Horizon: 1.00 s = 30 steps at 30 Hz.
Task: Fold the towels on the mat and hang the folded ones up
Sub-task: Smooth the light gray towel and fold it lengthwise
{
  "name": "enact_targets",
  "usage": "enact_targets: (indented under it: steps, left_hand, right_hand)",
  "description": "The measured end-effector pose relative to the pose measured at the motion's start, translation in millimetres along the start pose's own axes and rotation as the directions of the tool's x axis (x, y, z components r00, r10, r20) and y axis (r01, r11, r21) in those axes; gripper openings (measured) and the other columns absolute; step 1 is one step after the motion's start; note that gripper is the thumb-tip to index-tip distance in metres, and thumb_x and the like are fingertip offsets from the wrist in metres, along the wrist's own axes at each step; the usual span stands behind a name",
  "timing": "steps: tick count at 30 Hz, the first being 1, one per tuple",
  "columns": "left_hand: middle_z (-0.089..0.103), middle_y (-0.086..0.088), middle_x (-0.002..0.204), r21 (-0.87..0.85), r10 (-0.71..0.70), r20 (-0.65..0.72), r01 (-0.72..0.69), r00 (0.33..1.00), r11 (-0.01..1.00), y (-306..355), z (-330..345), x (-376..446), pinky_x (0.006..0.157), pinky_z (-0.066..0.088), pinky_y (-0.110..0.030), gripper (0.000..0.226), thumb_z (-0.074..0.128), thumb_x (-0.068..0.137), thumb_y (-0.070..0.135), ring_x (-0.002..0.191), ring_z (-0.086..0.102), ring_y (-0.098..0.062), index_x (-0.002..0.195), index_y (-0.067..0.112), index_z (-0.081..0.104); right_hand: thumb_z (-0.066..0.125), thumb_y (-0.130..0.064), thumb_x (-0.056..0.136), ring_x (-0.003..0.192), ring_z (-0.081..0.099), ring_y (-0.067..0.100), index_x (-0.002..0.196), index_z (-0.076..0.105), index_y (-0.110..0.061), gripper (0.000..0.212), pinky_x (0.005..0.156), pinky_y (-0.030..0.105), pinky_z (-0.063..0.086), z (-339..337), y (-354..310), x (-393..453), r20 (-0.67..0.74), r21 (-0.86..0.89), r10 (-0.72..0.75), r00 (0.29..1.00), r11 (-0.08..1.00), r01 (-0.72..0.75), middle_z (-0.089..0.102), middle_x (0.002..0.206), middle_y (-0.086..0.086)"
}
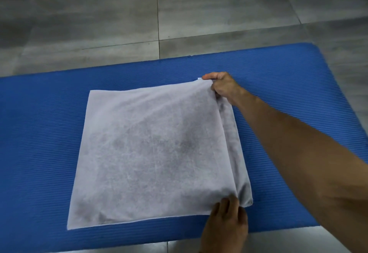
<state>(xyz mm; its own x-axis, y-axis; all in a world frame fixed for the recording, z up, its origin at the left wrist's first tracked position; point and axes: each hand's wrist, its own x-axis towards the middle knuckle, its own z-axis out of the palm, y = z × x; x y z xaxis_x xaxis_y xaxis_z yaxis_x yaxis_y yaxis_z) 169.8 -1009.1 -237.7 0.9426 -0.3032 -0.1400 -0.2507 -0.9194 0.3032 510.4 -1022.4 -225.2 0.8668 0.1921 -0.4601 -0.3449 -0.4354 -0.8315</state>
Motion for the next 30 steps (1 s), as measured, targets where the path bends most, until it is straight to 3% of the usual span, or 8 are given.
enact_targets:
  steps: [5,8,13,17,19,21,25,30]
  left_hand:
    - [0.072,-0.006,0.090,-0.039,0.073,0.023,-0.072,0.997,0.997,15,0,5,0.064,0.056,-0.025,0.026,0.046,0.073,0.011,0.073,0.068,-0.016,0.067,0.018,0.071]
    - [0.072,-0.006,0.093,-0.030,0.081,0.078,-0.078,0.994,0.996,23,-2,9,0.065,0.056,-0.024,0.033,0.042,0.073,0.009,0.075,0.068,-0.016,0.071,0.019,0.073]
    - [0.069,0.001,0.097,-0.083,0.099,0.153,-0.087,0.983,0.993,24,1,16,0.065,0.055,-0.021,0.037,0.038,0.071,0.018,0.079,0.067,-0.012,0.081,0.026,0.073]
    - [0.062,0.009,0.104,-0.157,0.169,0.077,-0.155,0.983,0.975,3,1,19,0.071,0.054,-0.019,0.039,0.064,0.074,0.036,0.091,0.062,-0.008,0.112,0.030,0.059]
    - [0.066,0.006,0.108,-0.215,0.068,-0.068,-0.081,0.995,0.973,-21,-7,20,0.084,0.053,-0.025,0.031,0.057,0.082,0.034,0.097,0.064,-0.013,0.110,0.025,0.065]
    - [0.068,0.000,0.113,-0.243,-0.069,-0.187,0.022,0.980,0.970,-56,-15,23,0.095,0.046,-0.031,0.035,0.048,0.085,0.029,0.103,0.064,-0.019,0.112,0.018,0.069]
    - [0.052,-0.011,0.138,-0.140,-0.266,-0.225,0.239,0.937,0.961,-140,-34,36,0.105,0.041,-0.042,0.047,0.039,0.093,0.029,0.126,0.049,-0.030,0.135,0.014,0.054]
    - [0.016,-0.008,0.160,0.012,-0.433,-0.010,0.433,0.901,0.901,-244,-56,63,0.112,0.023,-0.055,0.067,0.017,0.094,0.057,0.146,0.018,-0.033,0.152,0.025,0.022]
  right_hand:
    - [0.035,0.015,0.083,0.102,0.058,0.016,0.114,0.069,-0.018,0.057,0.055,0.008,0.046,-19,12,1,-0.035,0.018,0.002,0.999,1.000,-0.001,0.061,0.123,0.004]
    - [0.036,0.017,0.084,0.098,0.056,0.014,0.118,0.067,-0.017,0.057,0.053,0.008,0.046,-30,18,-2,-0.045,0.041,0.029,0.999,0.999,-0.027,0.059,0.123,0.004]
    - [0.039,0.016,0.088,0.119,0.057,0.021,0.129,0.060,-0.016,0.057,0.096,0.032,0.053,-34,29,4,-0.037,0.017,0.040,0.999,0.999,-0.039,0.057,0.134,0.006]
    - [0.051,0.008,0.084,0.121,0.055,0.021,0.133,0.057,-0.014,0.053,0.105,0.031,0.046,-25,34,-6,-0.217,-0.062,-0.054,0.975,0.997,0.042,0.056,0.133,0.003]
    - [0.046,-0.001,0.081,0.119,0.055,0.026,0.127,0.059,-0.009,0.048,0.104,0.031,0.043,-8,40,-26,-0.344,-0.359,-0.329,0.879,0.912,0.201,0.056,0.132,0.007]
    - [0.042,-0.006,0.078,0.120,0.054,0.029,0.124,0.060,-0.009,0.050,0.105,0.035,0.040,20,58,-49,-0.270,-0.558,-0.539,0.798,0.763,0.326,0.055,0.135,0.010]
    - [0.045,-0.020,0.090,0.136,0.042,0.030,0.136,0.054,-0.014,0.047,0.116,0.041,0.026,73,100,-84,-0.064,-0.701,-0.555,0.830,0.617,0.358,0.046,0.148,0.010]
    - [0.030,-0.042,0.099,0.147,0.023,0.029,0.150,0.034,-0.021,0.055,0.119,0.045,0.014,81,103,-86,-0.014,-0.882,-0.460,0.888,0.424,0.206,0.026,0.160,0.005]
